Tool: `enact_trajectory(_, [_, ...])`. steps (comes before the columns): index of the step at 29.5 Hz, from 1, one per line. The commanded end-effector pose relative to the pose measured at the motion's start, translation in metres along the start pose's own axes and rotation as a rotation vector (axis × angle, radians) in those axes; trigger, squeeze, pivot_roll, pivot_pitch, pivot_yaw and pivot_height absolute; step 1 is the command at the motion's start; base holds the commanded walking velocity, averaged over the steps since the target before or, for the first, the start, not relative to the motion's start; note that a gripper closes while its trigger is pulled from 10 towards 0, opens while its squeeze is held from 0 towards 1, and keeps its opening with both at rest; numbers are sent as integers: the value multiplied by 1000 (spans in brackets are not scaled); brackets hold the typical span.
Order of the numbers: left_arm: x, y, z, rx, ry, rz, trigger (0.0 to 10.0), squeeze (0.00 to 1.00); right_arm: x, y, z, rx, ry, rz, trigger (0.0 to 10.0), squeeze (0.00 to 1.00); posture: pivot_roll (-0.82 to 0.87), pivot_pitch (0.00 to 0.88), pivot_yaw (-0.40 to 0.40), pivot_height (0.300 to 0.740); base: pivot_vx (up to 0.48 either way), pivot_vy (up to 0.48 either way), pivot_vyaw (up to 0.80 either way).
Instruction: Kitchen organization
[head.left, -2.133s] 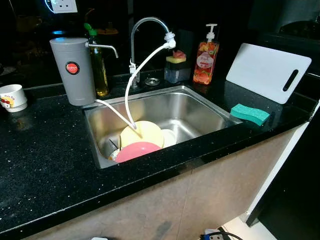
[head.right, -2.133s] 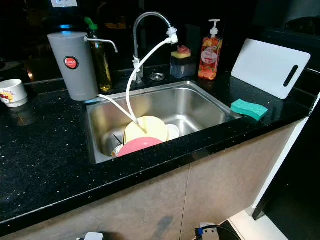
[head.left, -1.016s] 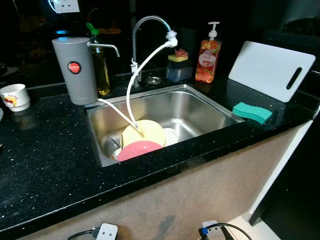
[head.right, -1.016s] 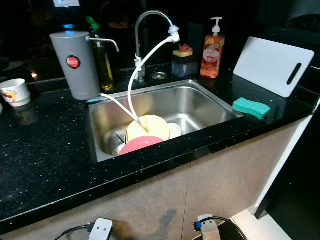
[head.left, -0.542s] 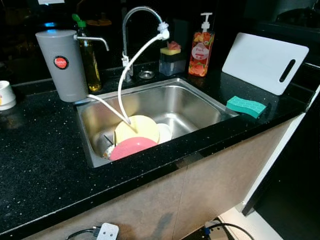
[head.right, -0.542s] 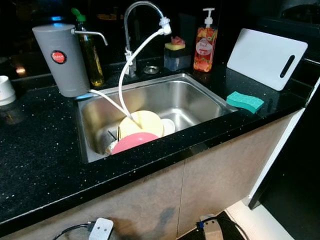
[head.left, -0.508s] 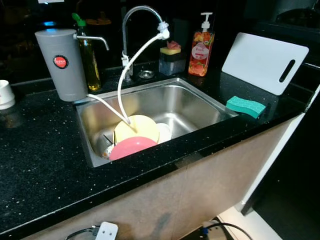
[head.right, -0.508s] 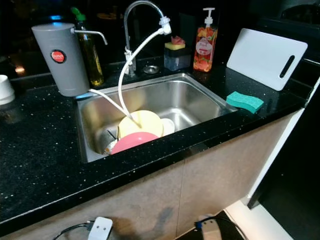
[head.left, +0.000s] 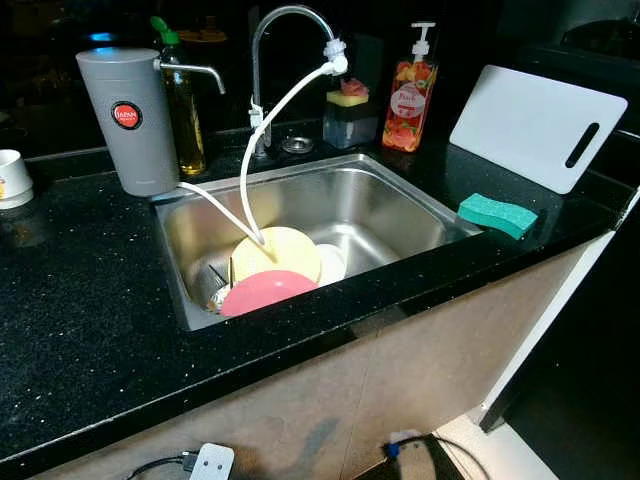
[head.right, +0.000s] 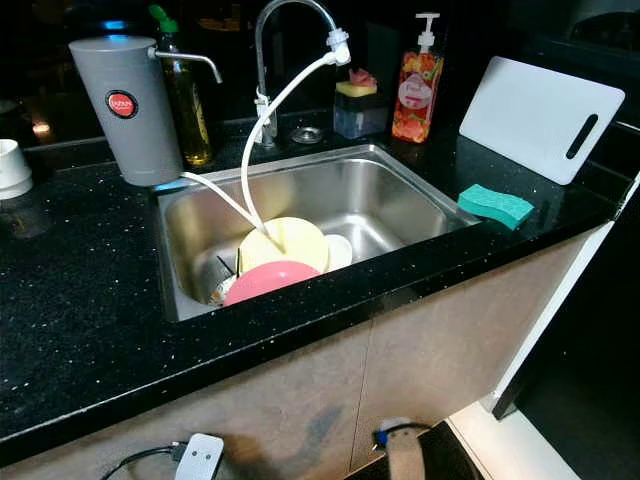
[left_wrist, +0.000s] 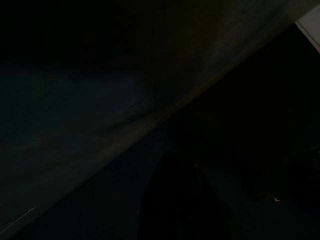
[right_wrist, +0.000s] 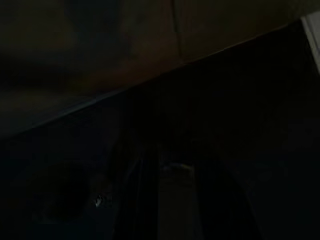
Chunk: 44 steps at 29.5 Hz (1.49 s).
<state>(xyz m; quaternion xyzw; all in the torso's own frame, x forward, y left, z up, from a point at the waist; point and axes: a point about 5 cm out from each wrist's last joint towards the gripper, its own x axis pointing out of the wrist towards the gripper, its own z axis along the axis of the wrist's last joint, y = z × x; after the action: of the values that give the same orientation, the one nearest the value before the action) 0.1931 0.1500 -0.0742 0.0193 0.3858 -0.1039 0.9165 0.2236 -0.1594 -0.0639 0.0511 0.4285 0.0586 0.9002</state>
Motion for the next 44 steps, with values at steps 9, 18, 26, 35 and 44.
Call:
enact_trajectory(9, [2, 2, 7, 11, -2, -55, 10000, 0, 0, -4, -5, 32, 55, -34, 10000, 0, -12, 33, 11, 740, 0, 0, 0])
enact_trajectory(18, [-4, 7, -15, 38, 93, 2, 10000, 0, -2, -7, -13, -12, 84, -50, 10000, 0, -5, 10, 7, 740, 0, 0, 0])
enact_trajectory(26, [-3, 0, 5, -31, -94, -59, 10000, 0, -1, -6, -7, -52, 67, -41, 10000, 0, -9, 0, -13, 740, 0, 0, 0])
enact_trajectory(35, [3, -27, 18, 351, -80, -294, 10000, 0, 0, -4, 3, -166, 56, 5, 10000, 0, -14, 0, -21, 740, 0, 0, 0])
enact_trajectory(44, [13, -51, 39, 351, -99, -345, 10000, 0, 1, -2, 9, -232, 48, 32, 10000, 0, -25, 1, -13, 740, 0, 0, 0])
